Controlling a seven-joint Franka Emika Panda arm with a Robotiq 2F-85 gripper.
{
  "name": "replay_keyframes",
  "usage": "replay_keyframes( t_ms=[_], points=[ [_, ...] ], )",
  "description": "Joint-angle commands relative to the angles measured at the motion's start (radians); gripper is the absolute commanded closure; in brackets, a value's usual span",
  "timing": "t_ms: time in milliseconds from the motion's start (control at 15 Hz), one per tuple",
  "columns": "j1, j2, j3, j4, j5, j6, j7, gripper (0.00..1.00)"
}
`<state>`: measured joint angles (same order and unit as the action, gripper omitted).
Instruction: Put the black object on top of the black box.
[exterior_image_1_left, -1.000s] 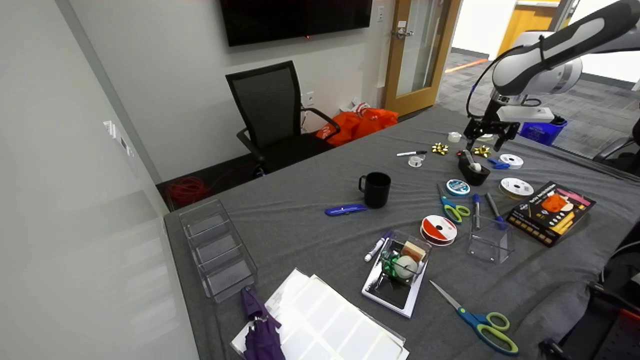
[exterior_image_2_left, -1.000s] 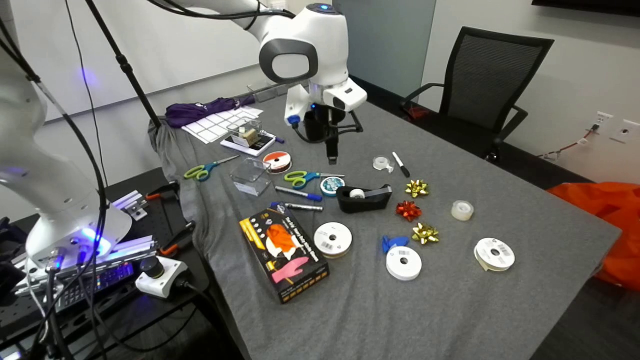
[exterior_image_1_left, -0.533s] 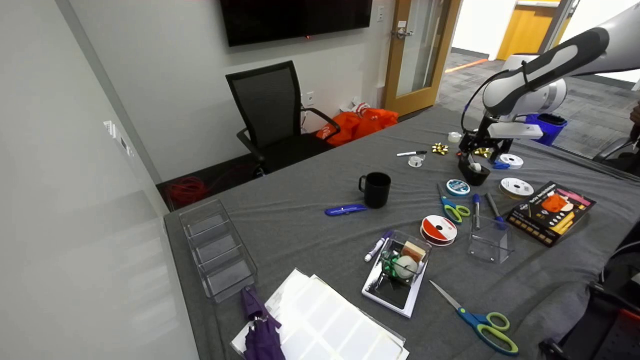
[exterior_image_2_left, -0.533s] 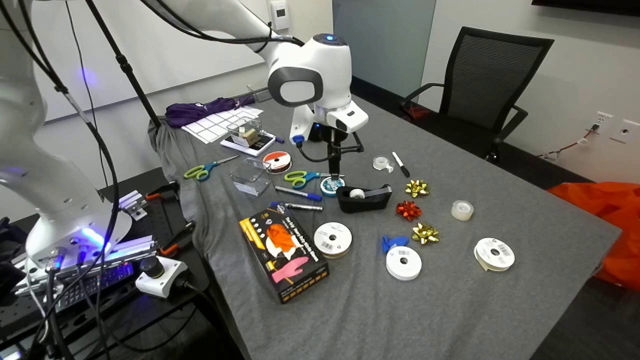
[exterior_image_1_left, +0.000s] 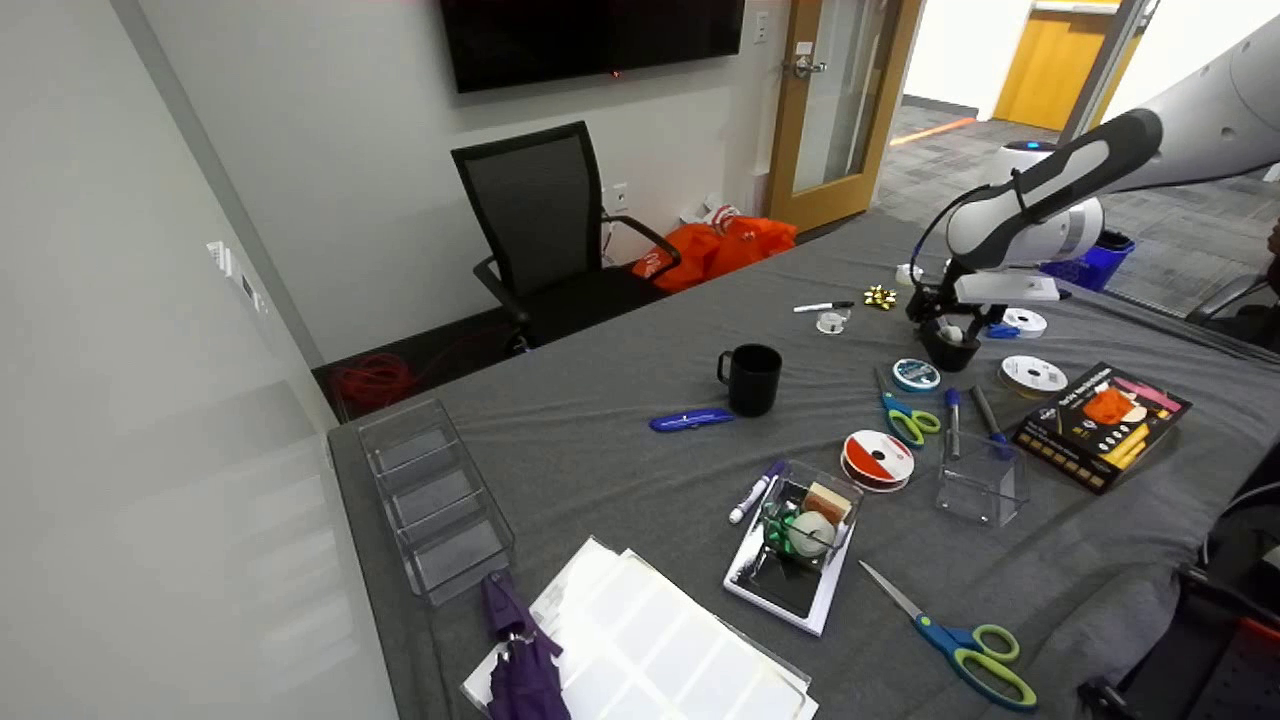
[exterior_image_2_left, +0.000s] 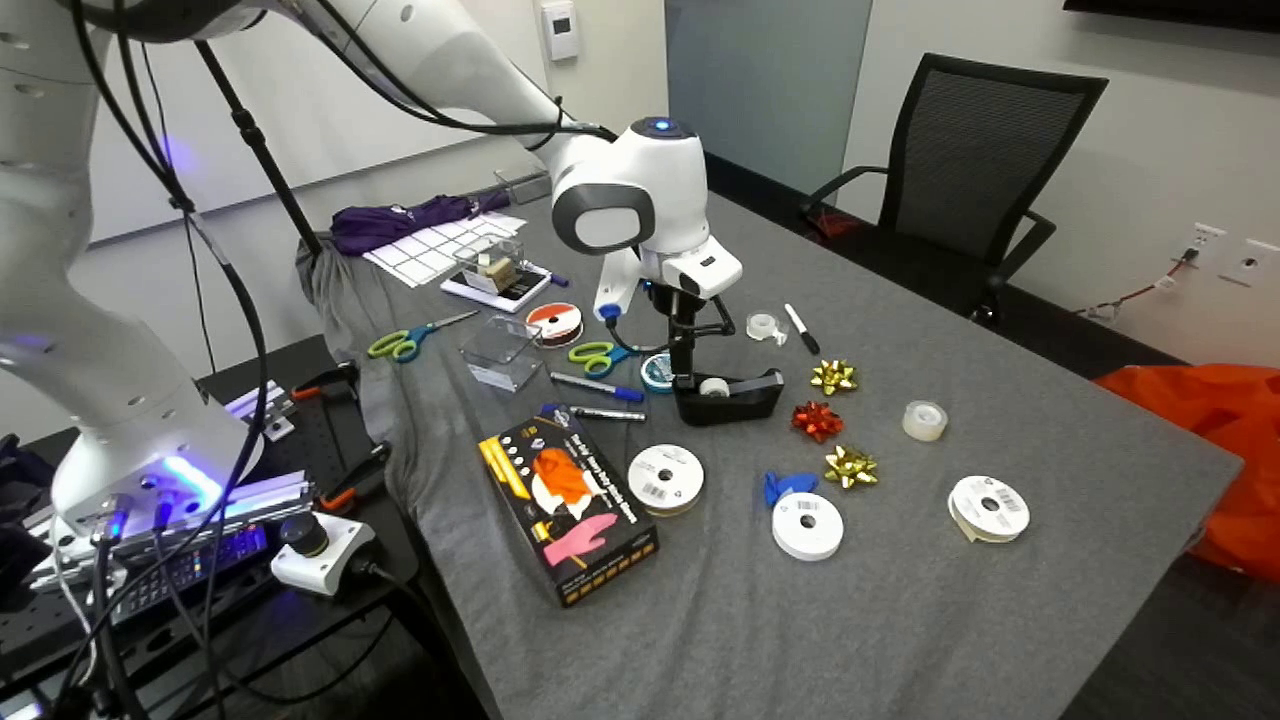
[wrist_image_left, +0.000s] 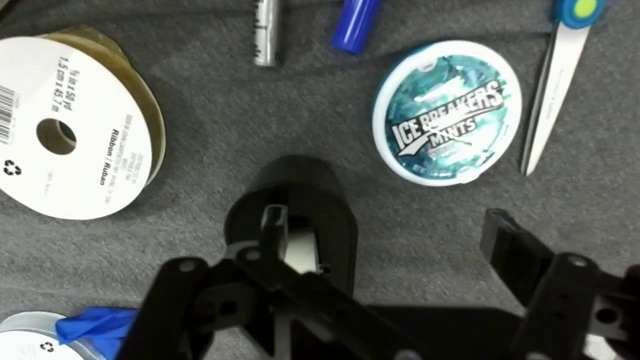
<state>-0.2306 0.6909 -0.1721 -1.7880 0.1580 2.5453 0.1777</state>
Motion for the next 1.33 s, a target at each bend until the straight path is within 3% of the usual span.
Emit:
replay_keyframes(
  t_ms=[0,467,1000,1267],
  points=[
    [0.016,0.038,-0.030,0.028,-0.024,0.022,0.036,0.00],
    [-0.002,0.001,-0.025,0.018,-0.019,-0.007,0.016,0.00],
    [-0.007,0.027,-0.077,0.004,-0.090,0.058,-0.008,0.00],
    [-0.024,0.052,-0.044,0.006,-0.073,0.098,-0.023,0.00]
  ],
)
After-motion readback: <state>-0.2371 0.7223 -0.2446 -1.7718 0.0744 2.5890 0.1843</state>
